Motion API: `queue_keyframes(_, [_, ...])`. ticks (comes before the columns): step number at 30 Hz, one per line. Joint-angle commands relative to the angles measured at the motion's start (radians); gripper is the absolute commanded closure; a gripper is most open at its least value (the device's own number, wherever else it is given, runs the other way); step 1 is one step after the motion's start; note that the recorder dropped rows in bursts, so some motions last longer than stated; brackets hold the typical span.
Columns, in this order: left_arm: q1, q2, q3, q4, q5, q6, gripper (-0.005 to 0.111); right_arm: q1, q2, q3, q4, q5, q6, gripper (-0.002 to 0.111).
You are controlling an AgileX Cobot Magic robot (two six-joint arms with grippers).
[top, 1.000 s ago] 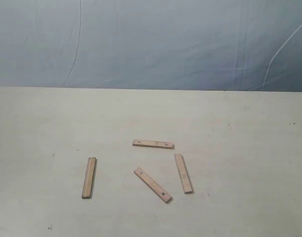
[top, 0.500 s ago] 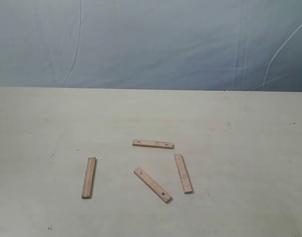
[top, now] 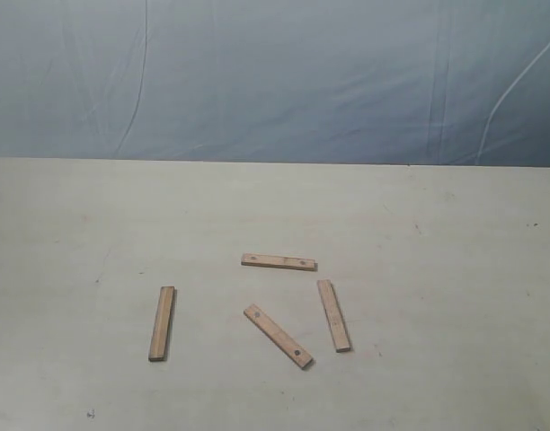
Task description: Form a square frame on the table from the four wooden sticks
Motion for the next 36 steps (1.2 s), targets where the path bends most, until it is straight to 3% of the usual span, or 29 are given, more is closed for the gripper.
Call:
queue_keyframes(1, [0.0,0.215,-0.181,0.199,0.177,-0.061,0.107,0.002,-0.004,0.0,0.003,-0.01,-0.003,0.109])
queue_keyframes(5, [-0.013,0.417,-0.348,0.618,0.582,-0.355,0.107,0.002,-0.004,0.0,0.003,-0.01,-0.003,0.109])
queue_keyframes(7, [-0.059,0.491,-0.383,0.821,0.741,-0.523,0.107,0.002,-0.004,0.0,0.003,-0.01,-0.003,0.109])
queue_keyframes(9, [-0.123,0.563,-0.4,0.906,0.89,-0.523,0.107,0.002,-0.004,0.0,0.003,-0.01,-0.003,0.109])
queue_keyframes(12, [-0.214,0.668,-0.443,0.751,1.096,-0.265,0.107,0.002,-0.004,0.0,0.003,-0.01,-0.003,0.109])
queue_keyframes(13, [-0.255,0.748,-0.518,0.522,1.251,0.019,0.107,0.002,-0.004,0.0,0.003,-0.01,-0.003,0.109])
queue_keyframes(14, [-0.267,0.796,-0.566,0.382,1.345,0.171,0.107,0.002,-0.004,0.0,0.003,-0.01,-0.003,0.109])
queue_keyframes(18, [-0.269,0.968,-0.683,-0.052,1.598,0.526,0.107,0.002,-0.004,0.0,0.003,-0.01,-0.003,0.109])
queue_keyframes(22, [-0.269,1.111,-0.683,-0.272,1.614,0.595,0.103,0.002,-0.004,0.0,0.003,-0.01,-0.003,0.109])
queue_keyframes(24, [-0.269,1.214,-0.683,-0.342,1.604,0.597,0.091,0.002,-0.004,0.0,0.003,-0.01,-0.003,0.109])
queue_keyframes(27, [-0.269,1.343,-0.683,-0.467,1.525,0.662,0.059,0.002,-0.004,0.0,0.003,-0.01,-0.003,0.109])
queue_keyframes(29, [-0.269,1.4,-0.683,-0.509,1.47,0.672,0.051,0.002,-0.004,0.0,0.003,-0.01,-0.003,0.109])
queue_keyframes(34, [-0.317,1.513,-0.683,-0.445,1.331,0.571,0.052,0.002,-0.004,0.0,0.003,-0.01,-0.003,0.109])
queue_keyframes(36, [-0.352,1.536,-0.683,-0.321,1.284,0.455,0.052,0.002,-0.004,0.0,0.003,-0.01,-0.003,0.109])
